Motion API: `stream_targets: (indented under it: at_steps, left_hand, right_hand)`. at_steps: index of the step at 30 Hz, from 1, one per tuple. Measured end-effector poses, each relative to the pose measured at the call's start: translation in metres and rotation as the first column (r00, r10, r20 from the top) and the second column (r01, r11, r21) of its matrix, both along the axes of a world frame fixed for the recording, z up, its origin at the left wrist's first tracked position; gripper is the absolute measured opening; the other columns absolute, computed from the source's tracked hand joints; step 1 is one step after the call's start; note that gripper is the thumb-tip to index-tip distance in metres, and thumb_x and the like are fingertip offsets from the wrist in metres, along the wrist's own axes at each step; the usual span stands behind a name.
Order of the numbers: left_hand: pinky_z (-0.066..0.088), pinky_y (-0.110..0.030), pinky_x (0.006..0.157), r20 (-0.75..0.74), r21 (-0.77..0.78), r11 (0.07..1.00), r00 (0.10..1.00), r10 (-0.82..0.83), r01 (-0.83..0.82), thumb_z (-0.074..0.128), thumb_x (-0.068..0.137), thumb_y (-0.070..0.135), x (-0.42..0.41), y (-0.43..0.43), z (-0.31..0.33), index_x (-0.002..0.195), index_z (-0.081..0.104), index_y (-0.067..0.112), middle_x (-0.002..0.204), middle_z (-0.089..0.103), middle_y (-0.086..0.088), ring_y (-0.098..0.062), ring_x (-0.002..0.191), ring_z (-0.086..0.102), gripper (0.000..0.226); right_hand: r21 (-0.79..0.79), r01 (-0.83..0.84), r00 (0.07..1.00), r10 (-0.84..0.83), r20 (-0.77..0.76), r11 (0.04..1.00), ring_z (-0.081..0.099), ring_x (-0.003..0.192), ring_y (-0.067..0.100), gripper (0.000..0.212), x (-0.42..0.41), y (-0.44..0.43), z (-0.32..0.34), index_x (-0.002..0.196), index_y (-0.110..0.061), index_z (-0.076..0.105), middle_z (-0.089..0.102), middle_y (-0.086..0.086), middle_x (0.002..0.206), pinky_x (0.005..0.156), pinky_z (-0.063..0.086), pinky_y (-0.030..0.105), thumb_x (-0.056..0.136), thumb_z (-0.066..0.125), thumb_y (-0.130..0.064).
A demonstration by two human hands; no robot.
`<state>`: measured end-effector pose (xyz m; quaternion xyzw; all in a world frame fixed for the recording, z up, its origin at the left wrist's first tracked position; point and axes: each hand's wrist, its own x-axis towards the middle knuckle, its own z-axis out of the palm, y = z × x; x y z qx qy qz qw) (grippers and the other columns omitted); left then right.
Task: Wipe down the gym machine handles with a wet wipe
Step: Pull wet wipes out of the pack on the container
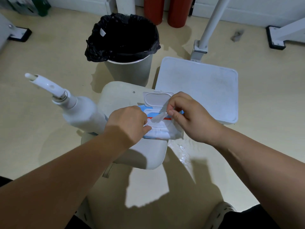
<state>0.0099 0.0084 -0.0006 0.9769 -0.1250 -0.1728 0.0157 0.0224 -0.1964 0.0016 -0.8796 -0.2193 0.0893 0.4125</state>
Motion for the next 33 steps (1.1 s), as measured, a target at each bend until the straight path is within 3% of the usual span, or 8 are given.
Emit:
stream_targets:
  at_steps: [7, 8, 12, 14, 18, 23, 27, 33]
  left_hand:
    - [0.045, -0.028, 0.076, 0.03, -0.172, 0.978, 0.992, 0.126, -0.119, 0.061, 0.088, 0.05, -0.002, 0.0, -0.001, 0.107, 0.075, 0.028, 0.102, 0.064, 0.002, -0.018, 0.092, 0.058, 0.032]
    - [0.046, -0.029, 0.076, 0.035, -0.186, 0.975, 0.991, 0.131, -0.123, 0.062, 0.088, 0.049, -0.002, 0.0, -0.002, 0.106, 0.075, 0.028, 0.101, 0.064, 0.001, -0.018, 0.091, 0.058, 0.031]
    - [0.049, -0.031, 0.076, 0.054, -0.208, 0.972, 0.991, 0.124, -0.11, 0.061, 0.09, 0.046, -0.005, -0.003, -0.002, 0.104, 0.076, 0.024, 0.099, 0.064, -0.002, -0.02, 0.088, 0.058, 0.03]
    - [0.045, -0.03, 0.072, 0.071, -0.215, 0.97, 0.989, 0.132, -0.114, 0.06, 0.089, 0.045, -0.005, -0.003, -0.003, 0.1, 0.077, 0.025, 0.095, 0.063, -0.001, -0.02, 0.085, 0.057, 0.028]
    - [0.039, -0.027, 0.072, 0.056, -0.174, 0.977, 0.989, 0.135, -0.123, 0.059, 0.091, 0.049, -0.005, -0.003, -0.003, 0.108, 0.075, 0.026, 0.1, 0.063, -0.002, -0.019, 0.089, 0.057, 0.033]
    - [0.042, -0.028, 0.074, 0.039, -0.182, 0.975, 0.99, 0.137, -0.128, 0.059, 0.091, 0.048, -0.004, -0.001, -0.002, 0.109, 0.075, 0.028, 0.104, 0.064, -0.002, -0.02, 0.094, 0.058, 0.031]
    - [0.043, -0.026, 0.076, 0.029, -0.201, 0.967, 0.986, 0.166, -0.157, 0.061, 0.09, 0.049, -0.002, -0.001, -0.002, 0.109, 0.075, 0.027, 0.105, 0.067, 0.0, -0.018, 0.094, 0.06, 0.032]
    - [0.045, -0.026, 0.077, 0.025, -0.25, 0.945, 0.975, 0.223, -0.209, 0.065, 0.088, 0.048, -0.006, 0.0, -0.003, 0.103, 0.077, 0.027, 0.1, 0.069, 0.001, -0.017, 0.09, 0.061, 0.029]
  right_hand:
    - [0.024, 0.136, 0.981, -0.131, -0.143, 0.99, 0.057, 0.085, 0.011, 0.008, -0.005, -0.002, 0.003, 0.088, -0.02, 0.062, 0.057, -0.004, 0.093, 0.075, 0.045, 0.023, 0.094, 0.061, -0.013]
    - [-0.015, 0.14, 0.985, -0.141, -0.104, 0.99, 0.058, 0.084, 0.012, 0.003, -0.007, -0.001, 0.002, 0.091, -0.021, 0.062, 0.058, -0.005, 0.094, 0.074, 0.046, 0.025, 0.091, 0.063, -0.018]
    - [-0.284, 0.087, 0.982, -0.035, 0.186, 0.955, 0.057, 0.087, 0.018, 0.035, -0.015, 0.014, 0.001, 0.112, -0.03, 0.064, 0.057, -0.002, 0.104, 0.068, 0.048, 0.031, 0.082, 0.068, -0.047]
    - [-0.396, 0.061, 0.939, 0.082, 0.335, 0.916, 0.056, 0.087, 0.026, 0.031, -0.015, 0.023, -0.004, 0.109, -0.029, 0.071, 0.059, 0.003, 0.102, 0.065, 0.047, 0.032, 0.08, 0.072, -0.039]
    - [-0.474, 0.116, 0.846, 0.164, 0.507, 0.873, 0.056, 0.077, 0.032, 0.007, -0.007, 0.027, -0.012, 0.075, -0.017, 0.076, 0.063, 0.007, 0.089, 0.058, 0.039, 0.031, 0.07, 0.081, -0.016]
    - [-0.293, 0.101, 0.92, 0.023, 0.391, 0.951, 0.054, 0.086, 0.031, 0.003, -0.002, 0.02, -0.003, 0.085, -0.01, 0.068, 0.062, 0.009, 0.099, 0.072, 0.049, 0.04, 0.085, 0.066, -0.013]
    - [-0.03, 0.125, 0.98, -0.118, 0.159, 0.992, 0.053, 0.103, 0.022, 0.002, 0.0, 0.01, 0.009, 0.09, -0.014, 0.064, 0.055, 0.001, 0.109, 0.089, 0.044, 0.029, 0.092, 0.064, -0.014]
    - [0.167, 0.258, 0.966, -0.252, -0.058, 0.952, 0.054, 0.096, 0.002, 0.009, 0.003, 0.008, 0.03, 0.088, -0.02, 0.063, 0.052, -0.005, 0.106, 0.08, 0.044, 0.015, 0.096, 0.062, -0.015]
